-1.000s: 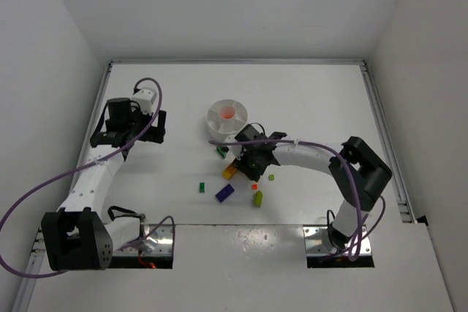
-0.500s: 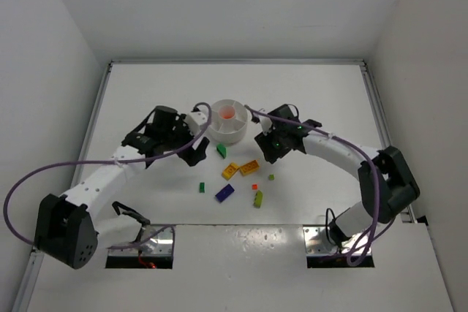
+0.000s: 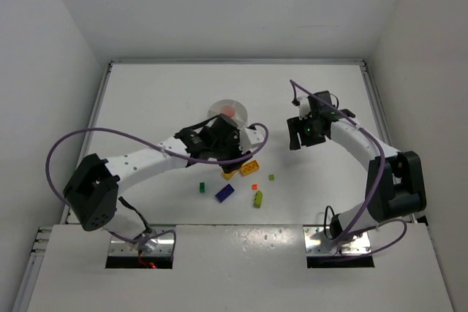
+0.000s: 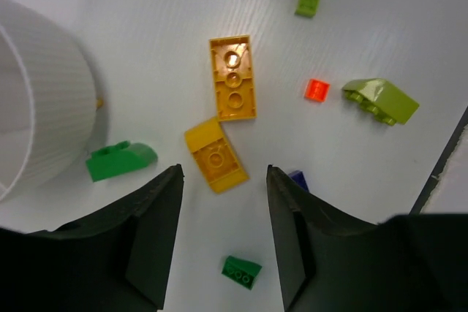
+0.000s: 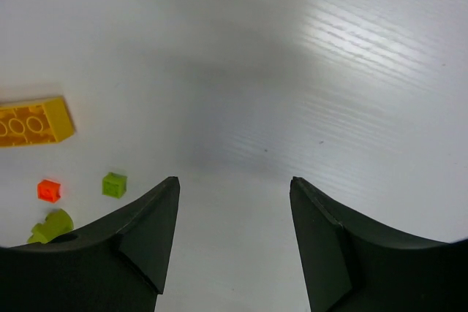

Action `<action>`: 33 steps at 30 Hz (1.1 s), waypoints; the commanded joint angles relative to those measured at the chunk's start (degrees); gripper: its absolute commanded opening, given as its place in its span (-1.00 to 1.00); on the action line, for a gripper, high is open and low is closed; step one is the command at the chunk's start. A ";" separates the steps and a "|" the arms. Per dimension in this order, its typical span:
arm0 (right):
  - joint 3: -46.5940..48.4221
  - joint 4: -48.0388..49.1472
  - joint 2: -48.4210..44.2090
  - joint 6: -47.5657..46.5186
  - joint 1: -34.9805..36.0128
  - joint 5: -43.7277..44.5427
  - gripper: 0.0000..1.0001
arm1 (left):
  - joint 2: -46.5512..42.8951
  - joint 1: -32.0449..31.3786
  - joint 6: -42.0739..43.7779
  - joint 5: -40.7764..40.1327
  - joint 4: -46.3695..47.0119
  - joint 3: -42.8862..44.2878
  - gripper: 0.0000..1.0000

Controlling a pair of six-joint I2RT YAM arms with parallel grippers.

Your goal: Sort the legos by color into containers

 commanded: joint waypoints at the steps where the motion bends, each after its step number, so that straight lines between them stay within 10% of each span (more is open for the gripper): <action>1: 3.67 -0.24 0.14 1.14 -2.77 -3.06 0.26 | 2.55 -4.09 -1.99 -5.32 0.55 2.28 0.08; 33: 5.44 -1.29 3.21 1.66 -10.07 -11.59 0.26 | 19.43 -13.51 0.29 -3.23 -2.18 10.36 0.25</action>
